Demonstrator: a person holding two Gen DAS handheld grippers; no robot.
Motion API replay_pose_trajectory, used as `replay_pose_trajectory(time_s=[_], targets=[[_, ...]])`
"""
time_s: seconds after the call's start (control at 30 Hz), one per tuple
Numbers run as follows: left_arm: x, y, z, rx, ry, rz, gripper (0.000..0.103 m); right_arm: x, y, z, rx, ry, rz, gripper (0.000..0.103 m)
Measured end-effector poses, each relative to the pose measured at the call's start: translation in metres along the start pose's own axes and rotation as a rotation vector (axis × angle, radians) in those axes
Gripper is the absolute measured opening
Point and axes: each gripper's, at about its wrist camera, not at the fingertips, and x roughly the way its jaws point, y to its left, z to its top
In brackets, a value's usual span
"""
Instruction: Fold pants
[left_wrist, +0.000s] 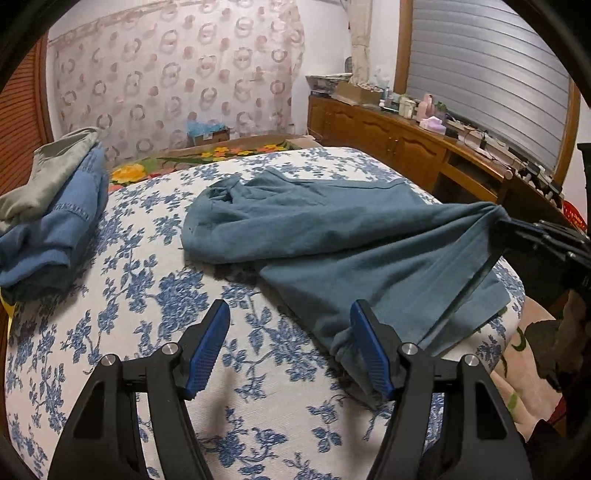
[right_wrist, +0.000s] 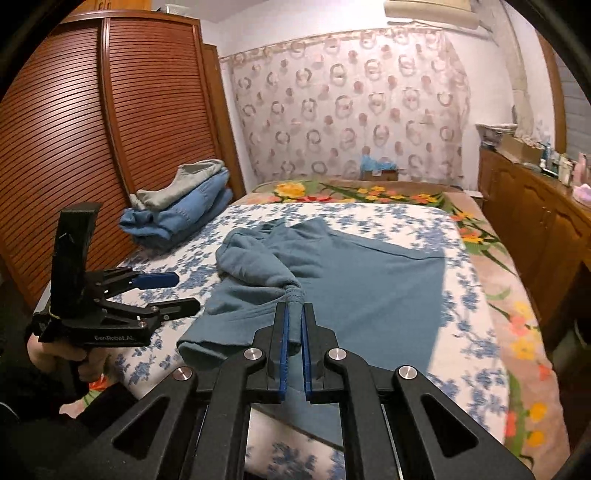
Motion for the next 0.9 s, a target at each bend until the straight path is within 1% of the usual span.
replay_pose_trajectory(time_s=[0.2,0.37,0.5,0.7,0.9], targets=[[0.001,-0.007,0.001,0.012,0.002,-0.006,0.069,-0.037,-0.001,-0.006,0.025,-0.004,-0.035,0.006],[0.003,-0.012,0.001,0.020,0.007,-0.011,0.069,-0.049,-0.001,-0.010,0.038,0.002,-0.061,0.006],[0.005,-0.017,0.001,0.029,0.012,-0.016,0.069,-0.051,-0.010,-0.014,0.050,0.024,-0.080,0.006],[0.006,-0.016,0.000,0.026,0.015,-0.016,0.069,-0.047,-0.016,-0.027,0.073,0.089,-0.098,0.006],[0.005,-0.015,0.001,0.023,0.015,-0.013,0.069,-0.052,-0.020,-0.032,0.096,0.110,-0.102,0.006]])
